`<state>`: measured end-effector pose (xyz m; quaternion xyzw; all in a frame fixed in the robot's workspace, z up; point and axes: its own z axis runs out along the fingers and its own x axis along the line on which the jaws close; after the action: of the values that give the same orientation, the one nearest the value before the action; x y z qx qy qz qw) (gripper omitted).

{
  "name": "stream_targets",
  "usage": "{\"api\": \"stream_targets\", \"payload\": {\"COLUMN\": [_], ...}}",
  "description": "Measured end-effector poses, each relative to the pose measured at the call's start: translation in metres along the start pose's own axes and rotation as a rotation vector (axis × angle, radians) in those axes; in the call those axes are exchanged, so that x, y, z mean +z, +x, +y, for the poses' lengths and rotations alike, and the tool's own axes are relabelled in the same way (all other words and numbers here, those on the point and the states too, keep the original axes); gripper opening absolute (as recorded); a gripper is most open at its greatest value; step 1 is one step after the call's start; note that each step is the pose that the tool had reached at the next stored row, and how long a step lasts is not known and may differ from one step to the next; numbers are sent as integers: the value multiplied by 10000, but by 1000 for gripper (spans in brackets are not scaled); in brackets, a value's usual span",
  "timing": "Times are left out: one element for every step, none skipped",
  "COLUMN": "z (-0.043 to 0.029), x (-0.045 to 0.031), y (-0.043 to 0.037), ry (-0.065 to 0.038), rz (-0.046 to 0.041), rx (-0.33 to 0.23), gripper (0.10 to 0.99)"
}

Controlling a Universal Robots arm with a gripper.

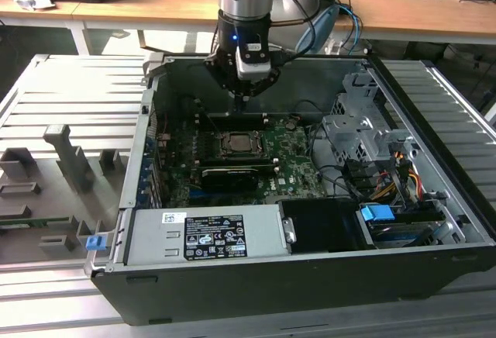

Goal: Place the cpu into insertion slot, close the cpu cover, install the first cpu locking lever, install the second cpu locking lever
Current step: 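Install the first cpu locking lever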

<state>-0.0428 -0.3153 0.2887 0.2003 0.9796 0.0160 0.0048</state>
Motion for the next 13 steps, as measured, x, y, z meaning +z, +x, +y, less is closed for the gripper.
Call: {"api": "stream_targets", "payload": {"z": [0,0,0,0,0,0,0,0,0,0,0,0,0], "x": [1,1,2,2,3,3,4,5,6,6,8,9,10], "y": [0,0,0,0,0,0,0,0,0,0,0,0,0], "ry": [-1,-1,-3,-3,-4,-4,-5,-7,-7,-8,-9,-11,-12], "rz": [6,17,26,32,39,45,61,71,79,89,105,121,129], "rx": [-191,-502,-774,-958,-1182,-1362,-1829,-2129,-2370,-2691,-3137,-3629,-3873], "gripper": [106,106,106,106,106,106,106,106,106,106,106,106,106]}}
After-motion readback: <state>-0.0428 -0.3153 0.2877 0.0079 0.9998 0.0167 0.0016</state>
